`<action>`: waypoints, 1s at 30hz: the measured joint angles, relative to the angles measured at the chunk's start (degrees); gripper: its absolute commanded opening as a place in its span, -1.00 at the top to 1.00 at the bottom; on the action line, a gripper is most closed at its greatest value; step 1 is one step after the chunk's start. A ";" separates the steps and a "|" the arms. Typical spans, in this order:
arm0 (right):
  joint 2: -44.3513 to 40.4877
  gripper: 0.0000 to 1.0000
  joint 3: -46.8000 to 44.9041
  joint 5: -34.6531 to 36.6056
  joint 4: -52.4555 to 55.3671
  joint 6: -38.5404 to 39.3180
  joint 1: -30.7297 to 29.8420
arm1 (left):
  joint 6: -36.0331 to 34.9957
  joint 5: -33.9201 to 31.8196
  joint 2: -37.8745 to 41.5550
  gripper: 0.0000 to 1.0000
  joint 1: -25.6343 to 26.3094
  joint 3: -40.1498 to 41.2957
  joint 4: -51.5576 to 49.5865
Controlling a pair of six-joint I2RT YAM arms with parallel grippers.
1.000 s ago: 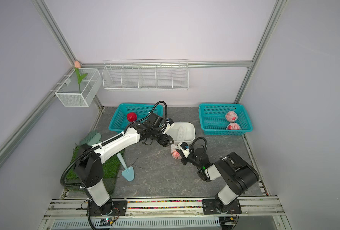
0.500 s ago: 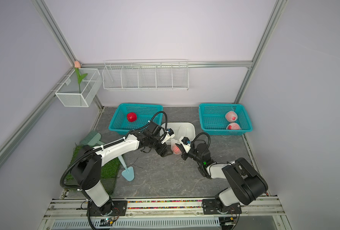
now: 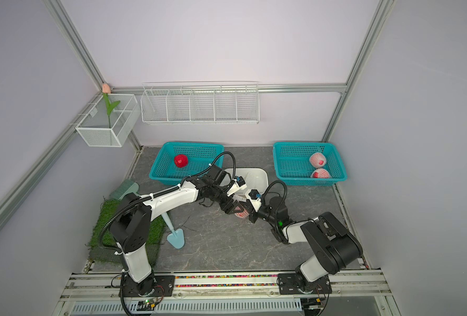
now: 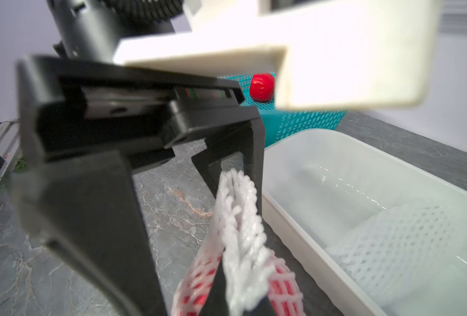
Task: Remove foam nets from apples
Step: Remove the foam net from the apple.
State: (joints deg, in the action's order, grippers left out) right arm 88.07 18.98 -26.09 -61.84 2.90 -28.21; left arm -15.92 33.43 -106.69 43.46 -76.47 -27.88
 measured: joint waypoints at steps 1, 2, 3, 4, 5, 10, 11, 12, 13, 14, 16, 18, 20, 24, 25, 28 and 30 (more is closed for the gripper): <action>0.02 0.87 0.00 -0.15 -0.02 -0.09 0.00 | -0.20 0.11 -0.20 -0.49 0.00 -0.07 -0.37; 0.07 0.87 0.00 -0.33 -0.09 -0.13 0.02 | -0.39 0.15 -0.24 -0.49 0.00 -0.07 -0.70; 0.17 0.88 0.00 -0.44 -0.26 -0.35 0.11 | -0.55 0.31 -0.24 -0.48 0.00 -0.09 -0.79; 0.35 0.87 0.00 -0.59 -0.59 -0.52 0.20 | -0.63 0.33 -0.24 -0.48 0.00 -0.13 -0.74; 0.59 0.87 0.00 -0.72 -1.03 -0.90 0.39 | -0.66 0.33 -0.24 -0.45 0.00 -0.13 -0.59; 1.22 0.87 0.00 -1.40 -2.14 -1.99 0.81 | -0.81 0.33 -0.31 -0.04 -0.04 -0.31 -0.17; 1.33 0.84 0.00 -1.55 -2.38 -2.10 0.85 | -0.92 0.46 -0.46 0.04 -0.09 -0.61 -0.39; 1.44 0.82 0.00 -1.70 -2.64 -2.25 0.85 | -1.16 0.55 -0.68 0.11 -0.11 -1.03 -0.52; 1.55 0.80 0.00 -1.86 -2.75 -2.40 0.85 | -1.16 0.66 -0.94 0.16 -0.15 -1.40 -0.68; 1.64 0.74 0.02 -1.90 -2.75 -2.47 0.85 | -1.31 0.76 -1.27 0.25 -0.20 -1.79 -0.76; 1.86 0.63 0.22 -1.79 -2.69 -2.69 1.03 | -1.36 1.14 -1.68 0.41 -0.22 -2.05 -0.98; 1.92 0.43 0.44 -1.62 -2.62 -2.93 1.25 | -1.38 1.38 -1.88 0.52 -0.22 -2.08 -1.16; 1.95 0.26 0.79 -1.16 -2.32 -2.89 1.53 | -1.36 1.68 -1.97 0.61 -0.22 -2.08 -1.55; 1.33 -0.31 1.14 -0.02 -0.48 -3.34 2.47 | -1.27 1.53 -1.99 0.72 -0.22 -2.05 -2.69; 0.63 -0.45 1.33 0.13 0.98 -3.32 2.95 | -1.22 1.36 -2.01 0.74 -0.22 -2.03 -2.78; -2.21 -0.70 1.68 -0.44 5.05 -3.98 4.35 | -1.18 0.39 -1.99 0.80 -0.22 -1.84 -1.99; -4.46 -0.76 1.66 -1.60 7.48 -4.02 5.14 | -1.18 -0.68 -1.84 0.81 -0.22 -1.40 -0.55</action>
State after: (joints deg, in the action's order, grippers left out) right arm 83.61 20.64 -27.68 -54.37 -1.13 -23.07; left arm -17.10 32.75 -108.53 43.24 -77.87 -28.42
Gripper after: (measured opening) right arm 0.855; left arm 0.101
